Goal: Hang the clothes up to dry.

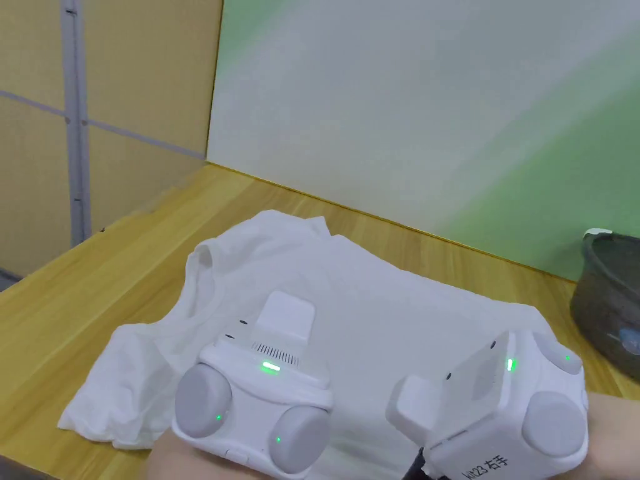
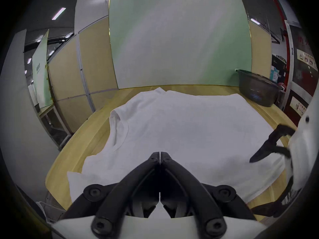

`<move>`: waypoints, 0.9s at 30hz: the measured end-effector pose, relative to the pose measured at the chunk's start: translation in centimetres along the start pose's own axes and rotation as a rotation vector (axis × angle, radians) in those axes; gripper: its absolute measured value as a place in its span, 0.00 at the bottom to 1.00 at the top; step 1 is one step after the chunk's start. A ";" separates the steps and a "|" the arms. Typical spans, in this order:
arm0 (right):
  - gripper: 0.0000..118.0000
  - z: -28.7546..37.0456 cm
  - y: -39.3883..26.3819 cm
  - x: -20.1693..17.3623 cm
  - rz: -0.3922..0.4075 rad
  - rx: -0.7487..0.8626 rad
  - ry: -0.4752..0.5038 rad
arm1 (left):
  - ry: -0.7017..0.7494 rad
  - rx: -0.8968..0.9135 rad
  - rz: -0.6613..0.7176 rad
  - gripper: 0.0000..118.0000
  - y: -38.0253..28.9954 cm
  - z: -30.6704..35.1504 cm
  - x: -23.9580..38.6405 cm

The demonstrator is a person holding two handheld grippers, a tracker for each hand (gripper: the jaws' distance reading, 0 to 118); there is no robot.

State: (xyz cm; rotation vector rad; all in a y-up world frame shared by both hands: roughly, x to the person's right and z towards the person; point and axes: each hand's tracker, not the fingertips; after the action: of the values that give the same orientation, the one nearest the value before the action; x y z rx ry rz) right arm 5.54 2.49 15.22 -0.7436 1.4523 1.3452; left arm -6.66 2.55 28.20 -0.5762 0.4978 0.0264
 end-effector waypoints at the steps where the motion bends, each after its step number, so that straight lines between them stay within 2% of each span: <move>1: 0.79 -0.2 0.5 0.1 0.007 -0.027 0.019 | 0.001 -0.003 0.006 0.00 -0.1 0.0 -0.2; 2: 0.79 -1.1 0.4 0.9 -0.051 -0.037 0.066 | 0.000 -0.009 0.012 0.00 -0.1 0.0 -0.5; 4: 0.79 -1.4 1.1 1.5 -0.074 -0.018 0.133 | 0.007 -0.015 0.026 0.00 -0.3 0.0 -0.9; 5: 0.79 -1.5 1.4 1.7 -0.065 0.001 0.165 | 0.009 -0.017 0.030 0.00 -0.4 0.0 -1.1; 6: 0.79 -1.2 2.1 1.1 -0.005 0.017 0.188 | 0.012 -0.018 0.033 0.00 -0.5 0.0 -1.3; 7: 0.78 -1.3 2.5 1.1 0.009 0.024 0.201 | 0.022 -0.016 0.043 0.00 -0.6 0.1 -1.5; 10: 0.76 -2.0 3.2 1.5 0.049 -0.009 0.185 | 0.029 -0.020 0.051 0.00 -0.7 0.1 -1.9; 11: 0.72 -2.3 3.2 1.7 0.053 -0.035 0.186 | 0.032 -0.022 0.053 0.00 -0.8 0.0 -1.9; 15: 0.69 -3.9 2.9 3.1 0.020 -0.081 0.158 | 0.029 -0.030 0.059 0.00 -0.9 -0.1 -2.1; 18: 0.71 -4.7 2.0 3.8 0.010 -0.070 0.202 | 0.015 -0.038 0.063 0.00 -1.1 -0.3 -2.1; 20: 0.69 -4.7 1.6 4.0 0.020 -0.069 0.195 | 0.011 -0.045 0.070 0.00 -1.2 -0.4 -2.1; 21: 0.65 -4.8 1.5 4.1 0.022 -0.067 0.190 | 0.008 -0.048 0.073 0.00 -1.2 -0.5 -2.1; 22: 0.57 -4.4 1.8 4.1 0.010 -0.068 0.184 | 0.008 -0.051 0.073 0.00 -1.2 -0.6 -2.0; 23: 0.33 -4.0 1.9 4.2 0.006 -0.075 0.192 | 0.010 -0.050 0.074 0.00 -1.2 -0.6 -2.0; 24: 0.02 -3.6 2.0 4.4 0.008 -0.075 0.190 | 0.010 -0.047 0.073 0.00 -1.2 -0.5 -1.9; 25: 0.02 -3.5 1.9 4.6 0.004 -0.074 0.184 | 0.009 -0.043 0.072 0.00 -1.1 -0.4 -1.9; 26: 0.02 -3.3 2.2 4.6 -0.005 -0.054 0.100 | 0.007 -0.040 0.071 0.00 -1.0 -0.3 -1.8; 27: 0.02 -3.4 2.0 4.8 -0.061 -0.064 0.156 | 0.008 -0.037 0.069 0.00 -0.9 -0.2 -1.8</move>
State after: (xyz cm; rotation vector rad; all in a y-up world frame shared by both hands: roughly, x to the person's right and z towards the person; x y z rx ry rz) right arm 1.28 0.49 11.14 -0.9450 1.5006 1.3159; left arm -8.15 1.90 29.37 -0.5954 0.5254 0.0998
